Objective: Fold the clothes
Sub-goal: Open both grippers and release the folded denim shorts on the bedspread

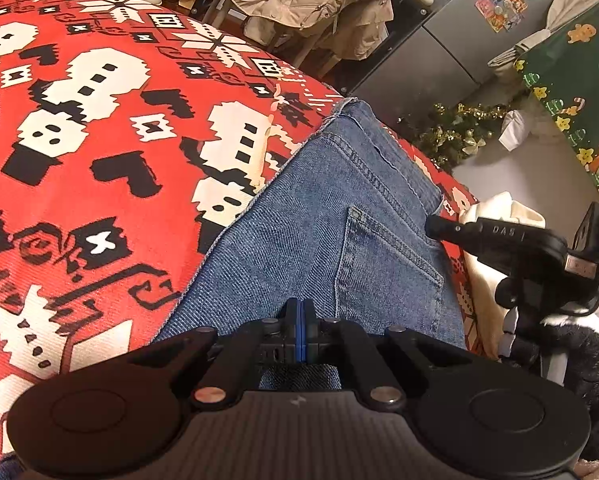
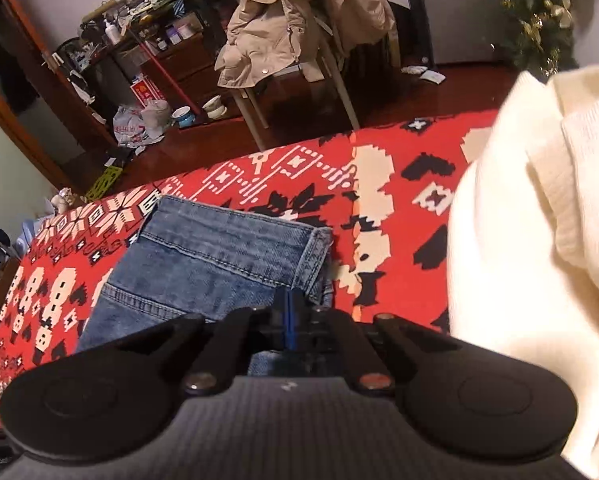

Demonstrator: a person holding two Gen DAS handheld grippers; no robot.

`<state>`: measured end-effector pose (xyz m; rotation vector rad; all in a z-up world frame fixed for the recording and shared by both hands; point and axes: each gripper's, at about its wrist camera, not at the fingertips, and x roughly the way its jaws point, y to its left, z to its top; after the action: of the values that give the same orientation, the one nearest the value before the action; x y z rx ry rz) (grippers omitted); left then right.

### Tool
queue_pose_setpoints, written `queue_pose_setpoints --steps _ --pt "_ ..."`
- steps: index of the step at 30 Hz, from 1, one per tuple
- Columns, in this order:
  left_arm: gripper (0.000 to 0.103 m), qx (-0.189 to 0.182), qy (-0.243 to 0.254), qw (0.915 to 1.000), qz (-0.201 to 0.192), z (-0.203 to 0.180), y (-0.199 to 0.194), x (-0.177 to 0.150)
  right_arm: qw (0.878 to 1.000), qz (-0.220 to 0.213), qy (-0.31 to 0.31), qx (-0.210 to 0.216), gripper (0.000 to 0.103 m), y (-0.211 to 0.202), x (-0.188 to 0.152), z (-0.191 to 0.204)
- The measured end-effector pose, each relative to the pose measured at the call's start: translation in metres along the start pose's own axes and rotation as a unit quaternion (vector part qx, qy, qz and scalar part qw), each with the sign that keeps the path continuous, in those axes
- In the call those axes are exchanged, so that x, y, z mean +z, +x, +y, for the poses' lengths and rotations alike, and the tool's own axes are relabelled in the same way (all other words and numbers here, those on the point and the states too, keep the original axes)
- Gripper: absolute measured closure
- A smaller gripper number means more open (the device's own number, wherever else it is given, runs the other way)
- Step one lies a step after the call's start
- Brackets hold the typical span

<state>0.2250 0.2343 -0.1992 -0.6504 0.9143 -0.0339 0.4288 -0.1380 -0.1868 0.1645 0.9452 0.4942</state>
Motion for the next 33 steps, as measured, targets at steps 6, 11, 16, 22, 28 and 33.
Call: queue_pose_setpoints --steps 6,11,16,22,28,33 --pt "0.1 0.0 0.004 1.0 0.001 -0.001 0.0 0.001 0.999 -0.001 -0.041 -0.022 0.103 -0.004 0.002 0.009" --pt "0.099 0.002 0.007 1.0 0.002 -0.001 0.0 0.001 0.999 -0.031 -0.024 -0.034 0.093 -0.022 0.011 0.015" --pt "0.099 0.0 0.005 1.0 0.003 0.0 0.0 0.001 0.998 -0.009 -0.066 -0.004 0.093 -0.018 0.016 0.047" --pt "0.099 0.004 0.015 0.9999 0.001 -0.003 0.0 0.0 0.996 0.025 -0.077 -0.024 0.103 0.021 0.018 0.057" --pt "0.099 0.002 0.02 0.9998 0.001 -0.003 0.0 0.0 0.997 -0.003 -0.069 -0.041 0.092 0.015 0.029 0.057" --pt "0.1 0.014 0.032 0.9994 0.007 -0.009 0.0 0.002 0.999 -0.036 -0.031 -0.011 0.086 -0.031 0.03 0.046"
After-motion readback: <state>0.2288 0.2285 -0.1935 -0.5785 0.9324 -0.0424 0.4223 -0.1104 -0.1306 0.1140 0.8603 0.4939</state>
